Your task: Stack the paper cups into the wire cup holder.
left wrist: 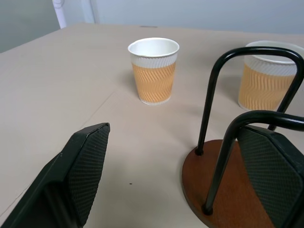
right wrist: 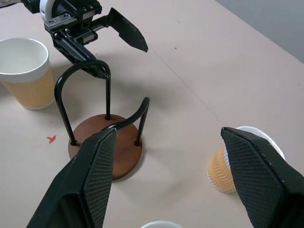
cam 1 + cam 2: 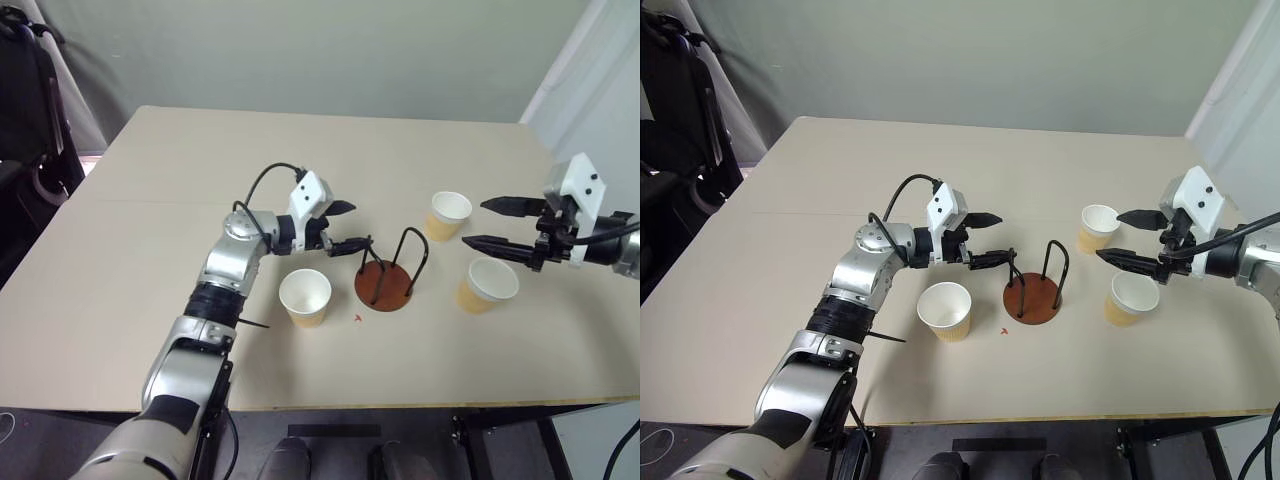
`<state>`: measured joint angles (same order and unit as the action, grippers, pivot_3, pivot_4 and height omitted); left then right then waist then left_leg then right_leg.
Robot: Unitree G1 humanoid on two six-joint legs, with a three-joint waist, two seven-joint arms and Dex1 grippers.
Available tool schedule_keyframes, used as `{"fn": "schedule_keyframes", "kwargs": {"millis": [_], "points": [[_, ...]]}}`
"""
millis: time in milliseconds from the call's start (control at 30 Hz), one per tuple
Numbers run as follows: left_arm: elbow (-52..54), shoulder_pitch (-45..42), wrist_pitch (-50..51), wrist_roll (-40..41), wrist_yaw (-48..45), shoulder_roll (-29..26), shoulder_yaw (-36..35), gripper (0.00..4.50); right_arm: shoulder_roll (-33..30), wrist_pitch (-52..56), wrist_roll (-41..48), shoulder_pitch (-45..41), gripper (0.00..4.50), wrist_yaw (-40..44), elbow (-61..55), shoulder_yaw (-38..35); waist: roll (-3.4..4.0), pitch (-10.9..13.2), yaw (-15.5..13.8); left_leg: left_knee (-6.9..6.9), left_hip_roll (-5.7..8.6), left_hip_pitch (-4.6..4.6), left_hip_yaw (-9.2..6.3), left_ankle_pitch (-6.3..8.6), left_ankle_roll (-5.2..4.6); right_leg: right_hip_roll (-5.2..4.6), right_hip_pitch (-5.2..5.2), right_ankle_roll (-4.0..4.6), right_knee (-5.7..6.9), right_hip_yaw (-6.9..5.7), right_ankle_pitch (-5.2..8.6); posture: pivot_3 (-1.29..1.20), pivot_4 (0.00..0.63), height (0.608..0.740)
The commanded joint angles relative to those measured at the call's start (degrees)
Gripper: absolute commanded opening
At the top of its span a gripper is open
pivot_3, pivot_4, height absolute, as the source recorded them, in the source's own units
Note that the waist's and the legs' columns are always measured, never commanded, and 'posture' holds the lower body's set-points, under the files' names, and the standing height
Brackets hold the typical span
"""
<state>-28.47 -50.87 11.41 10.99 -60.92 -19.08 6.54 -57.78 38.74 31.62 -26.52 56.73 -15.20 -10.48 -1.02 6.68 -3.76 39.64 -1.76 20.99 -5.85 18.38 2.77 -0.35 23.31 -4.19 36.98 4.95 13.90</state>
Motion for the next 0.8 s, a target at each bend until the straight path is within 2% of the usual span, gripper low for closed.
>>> {"fn": "schedule_keyframes", "kwargs": {"millis": [33,233,600,800], "points": [[3.1,-0.3,0.4,1.3,-0.7,-0.2,-0.8,4.47,-0.6,-1.0,-0.3,-1.3,3.55,0.4,-0.3,-0.6,0.00,0.0,0.0,0.00,0.00,0.00,0.00,0.00,0.00,0.00,0.00,0.00,0.00,0.00,0.00,0.00,0.150,0.740],[4.8,1.2,0.2,0.5,-3.4,-1.5,1.2,4.47,-0.7,-0.7,-0.1,-1.3,3.55,0.9,-0.6,-0.4,0.00,0.0,0.0,0.00,0.00,0.01,0.01,0.00,0.00,0.01,0.01,0.00,0.00,0.01,0.00,0.00,0.150,0.740],[1.4,0.7,-7.5,-7.8,-5.7,-7.0,6.7,4.47,-0.2,-0.6,-0.2,-2.9,3.55,0.9,-0.3,0.3,0.02,0.0,0.2,-0.02,-0.01,0.01,0.00,0.01,-0.01,-0.03,0.04,0.00,0.00,0.06,0.00,0.00,0.150,0.740],[0.2,-1.2,-6.6,-5.4,-4.0,-6.7,3.3,4.47,0.2,-1.0,-0.7,-3.8,3.55,1.0,0.6,1.1,0.02,0.0,0.3,-0.03,-0.01,-0.01,-0.01,0.01,-0.02,-0.05,0.04,0.00,-0.01,0.06,0.00,0.00,0.150,0.740]]}}
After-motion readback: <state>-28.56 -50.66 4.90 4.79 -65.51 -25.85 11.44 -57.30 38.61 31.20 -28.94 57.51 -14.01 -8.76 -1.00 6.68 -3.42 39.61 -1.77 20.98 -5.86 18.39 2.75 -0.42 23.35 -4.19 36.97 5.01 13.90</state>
